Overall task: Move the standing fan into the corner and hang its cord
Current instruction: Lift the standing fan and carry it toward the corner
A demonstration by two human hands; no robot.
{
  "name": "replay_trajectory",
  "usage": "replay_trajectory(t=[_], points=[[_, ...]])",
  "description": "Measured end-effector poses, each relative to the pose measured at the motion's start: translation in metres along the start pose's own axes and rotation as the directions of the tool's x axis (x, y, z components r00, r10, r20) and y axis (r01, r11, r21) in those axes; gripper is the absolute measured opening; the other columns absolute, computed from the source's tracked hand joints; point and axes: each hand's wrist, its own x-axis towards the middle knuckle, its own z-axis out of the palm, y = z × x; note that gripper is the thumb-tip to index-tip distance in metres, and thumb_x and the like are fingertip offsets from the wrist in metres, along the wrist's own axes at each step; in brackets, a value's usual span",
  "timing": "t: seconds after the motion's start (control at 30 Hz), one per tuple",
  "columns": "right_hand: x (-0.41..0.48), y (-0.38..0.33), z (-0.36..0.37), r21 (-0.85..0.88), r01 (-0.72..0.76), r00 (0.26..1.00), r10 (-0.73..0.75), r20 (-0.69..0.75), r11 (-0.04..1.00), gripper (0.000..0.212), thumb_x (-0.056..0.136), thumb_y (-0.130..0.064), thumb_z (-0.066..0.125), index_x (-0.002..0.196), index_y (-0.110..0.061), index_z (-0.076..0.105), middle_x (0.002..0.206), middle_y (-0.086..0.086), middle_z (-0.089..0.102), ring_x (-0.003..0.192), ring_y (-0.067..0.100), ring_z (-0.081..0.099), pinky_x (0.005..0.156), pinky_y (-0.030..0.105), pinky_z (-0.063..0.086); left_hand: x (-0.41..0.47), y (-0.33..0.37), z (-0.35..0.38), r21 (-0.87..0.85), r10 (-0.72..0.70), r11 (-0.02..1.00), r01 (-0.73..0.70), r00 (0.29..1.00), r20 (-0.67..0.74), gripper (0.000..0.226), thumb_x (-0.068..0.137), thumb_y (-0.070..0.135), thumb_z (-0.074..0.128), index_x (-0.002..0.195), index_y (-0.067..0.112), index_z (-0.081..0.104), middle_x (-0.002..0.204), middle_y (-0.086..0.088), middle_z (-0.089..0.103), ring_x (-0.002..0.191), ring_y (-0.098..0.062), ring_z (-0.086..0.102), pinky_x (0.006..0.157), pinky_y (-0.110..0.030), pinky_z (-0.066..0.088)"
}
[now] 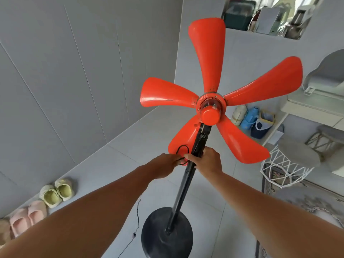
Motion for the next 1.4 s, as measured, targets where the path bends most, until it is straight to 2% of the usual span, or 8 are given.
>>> replay_trajectory(t=[0.17, 0.3, 0.4, 0.57, 0.7, 0.9, 1.17, 1.4], points=[[0.076, 0.008, -0.003, 0.061, -0.041, 0.999, 0.04, 0.011, 0.997, 0.032, 0.067, -0.042, 0.081, 0.069, -0.015, 0.063, 0.076, 0.007, 0.073, 0.074, 0.028, 0.071, 0.073, 0.045, 0.058, 0.081, 0.008, -0.028, 0.218, -0.006, 0.976, -0.005, 0.999, 0.05, 0.038, 0.102, 0.018, 0.031, 0.13, 0.011, 0.057, 0.122, -0.015, 0.063, 0.097, -0.033, 0.059, 0.072, -0.027, 0.041], [0.157, 0.021, -0.013, 0.113, -0.056, 0.998, 0.053, 0.027, 0.992, 0.034, 0.067, -0.039, 0.082, 0.071, -0.01, 0.066, 0.071, 0.009, 0.073, 0.067, 0.026, 0.072, 0.073, 0.046, 0.059, 0.155, 0.004, -0.05, 0.179, -0.142, 0.974, 0.135, 0.99, 0.024, 0.036, 0.101, 0.018, 0.033, 0.117, 0.005, 0.063, 0.116, -0.016, 0.065, 0.09, -0.025, 0.055, 0.078, -0.034, 0.042], [0.223, 0.031, -0.024, 0.132, -0.075, 0.996, 0.069, 0.048, 0.988, 0.038, 0.066, -0.036, 0.082, 0.081, -0.004, 0.069, 0.081, 0.012, 0.074, 0.079, 0.031, 0.071, 0.076, 0.049, 0.058, 0.213, 0.0, -0.074, 0.221, -0.23, 0.945, 0.24, 0.971, -0.073, 0.039, 0.097, 0.006, 0.032, 0.121, 0.01, 0.062, 0.124, -0.009, 0.063, 0.108, -0.027, 0.059, 0.091, -0.034, 0.047], [0.312, 0.04, -0.037, 0.033, -0.095, 0.995, 0.094, 0.031, 0.995, 0.032, 0.068, -0.041, 0.079, 0.076, -0.014, 0.064, 0.084, 0.006, 0.074, 0.085, 0.028, 0.069, 0.073, 0.034, 0.053, 0.292, -0.001, -0.107, 0.24, -0.317, 0.901, 0.362, 0.926, -0.206, 0.037, 0.102, 0.018, 0.029, 0.115, 0.01, 0.063, 0.12, -0.009, 0.065, 0.108, -0.029, 0.062, 0.084, -0.032, 0.047], [0.387, 0.043, -0.042, -0.061, -0.083, 0.996, 0.084, 0.024, 0.995, 0.036, 0.07, -0.043, 0.078, 0.089, -0.013, 0.069, 0.092, 0.005, 0.075, 0.091, 0.025, 0.067, 0.068, 0.027, 0.042, 0.356, -0.003, -0.132, 0.211, -0.342, 0.893, 0.397, 0.905, -0.254, 0.034, 0.101, 0.017, 0.032, 0.109, 0.01, 0.063, 0.111, -0.011, 0.067, 0.101, -0.03, 0.064, 0.085, -0.036, 0.049], [0.515, 0.048, -0.038, -0.08, -0.066, 0.998, 0.067, 0.011, 0.995, 0.031, 0.069, -0.034, 0.081, 0.088, -0.012, 0.069, 0.092, 0.006, 0.076, 0.09, 0.026, 0.068, 0.07, 0.027, 0.045, 0.476, -0.031, -0.17, 0.24, -0.334, 0.884, 0.402, 0.901, -0.277, 0.034, 0.101, 0.026, 0.03, 0.103, 0.015, 0.062, 0.106, -0.009, 0.067, 0.097, -0.03, 0.063, 0.08, -0.035, 0.047], [0.705, 0.039, -0.044, -0.131, -0.067, 0.998, 0.064, -0.024, 0.989, 0.029, 0.069, -0.033, 0.082, 0.086, -0.014, 0.069, 0.089, 0.005, 0.075, 0.072, 0.016, 0.055, 0.07, 0.025, 0.042, 0.658, -0.086, -0.227, 0.286, -0.323, 0.884, 0.369, 0.926, -0.195, 0.034, 0.099, 0.013, 0.031, 0.114, 0.014, 0.061, 0.117, -0.007, 0.065, 0.108, -0.028, 0.062, 0.089, -0.036, 0.049], [0.84, 0.04, -0.04, -0.154, -0.076, 0.997, 0.071, -0.035, 0.985, 0.031, 0.069, -0.031, 0.083, 0.089, -0.011, 0.071, 0.093, 0.005, 0.077, 0.088, 0.021, 0.071, 0.085, 0.035, 0.054, 0.79, -0.12, -0.274, 0.371, -0.275, 0.876, 0.309, 0.951, -0.144, 0.039, 0.097, 0.008, 0.027, 0.117, 0.011, 0.061, 0.123, -0.007, 0.062, 0.112, -0.03, 0.06, 0.09, -0.036, 0.047]])
